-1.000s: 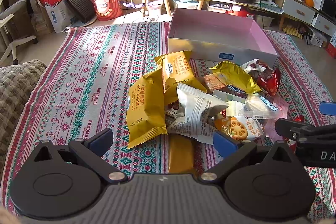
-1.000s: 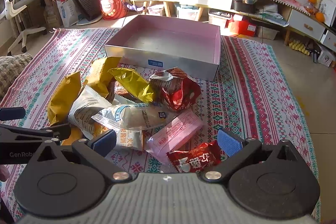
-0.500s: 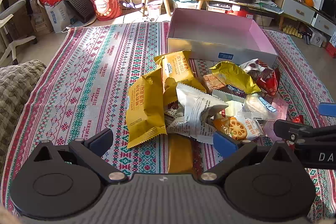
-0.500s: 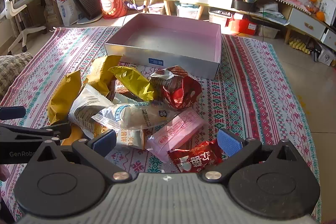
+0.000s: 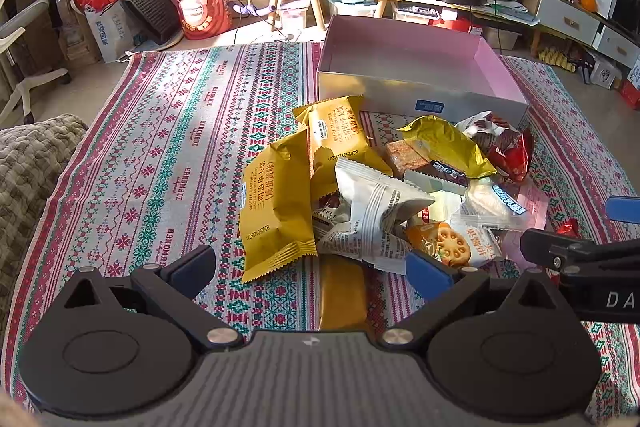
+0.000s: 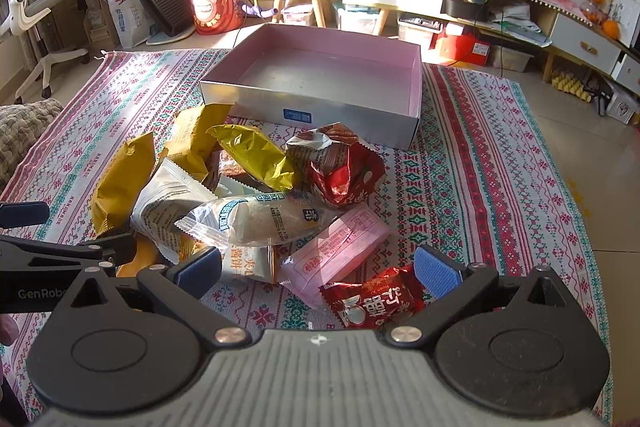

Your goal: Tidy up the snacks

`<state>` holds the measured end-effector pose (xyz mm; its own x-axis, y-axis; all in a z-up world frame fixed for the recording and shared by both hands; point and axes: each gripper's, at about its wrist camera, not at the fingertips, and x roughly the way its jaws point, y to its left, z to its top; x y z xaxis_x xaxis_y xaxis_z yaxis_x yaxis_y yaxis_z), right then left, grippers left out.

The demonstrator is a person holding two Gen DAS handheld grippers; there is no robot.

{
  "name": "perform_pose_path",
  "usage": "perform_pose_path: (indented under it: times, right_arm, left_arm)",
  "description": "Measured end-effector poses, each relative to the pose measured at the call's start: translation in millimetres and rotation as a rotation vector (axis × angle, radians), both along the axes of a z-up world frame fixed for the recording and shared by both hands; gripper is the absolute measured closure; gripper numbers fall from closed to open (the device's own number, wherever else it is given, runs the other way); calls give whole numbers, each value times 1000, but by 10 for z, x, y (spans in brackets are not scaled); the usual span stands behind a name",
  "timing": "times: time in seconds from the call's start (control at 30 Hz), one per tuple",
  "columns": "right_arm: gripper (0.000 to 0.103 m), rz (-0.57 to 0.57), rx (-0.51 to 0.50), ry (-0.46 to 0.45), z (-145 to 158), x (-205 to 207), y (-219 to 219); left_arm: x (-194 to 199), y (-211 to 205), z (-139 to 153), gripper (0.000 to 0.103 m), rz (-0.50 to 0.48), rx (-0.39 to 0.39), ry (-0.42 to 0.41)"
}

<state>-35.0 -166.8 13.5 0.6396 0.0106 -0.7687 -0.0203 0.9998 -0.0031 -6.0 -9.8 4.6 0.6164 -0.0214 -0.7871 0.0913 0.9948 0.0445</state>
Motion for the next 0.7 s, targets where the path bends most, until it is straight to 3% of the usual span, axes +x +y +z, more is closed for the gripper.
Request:
perform_pose_path:
  times: [0.33, 0.7]
  right_arm:
    - [0, 1, 35, 26, 22, 24, -28]
    - [0, -42, 84, 45, 285, 351, -386]
  left_arm:
    - [58, 36, 30, 0, -25, 23, 14]
    - [507, 316, 170, 0, -61, -26, 141]
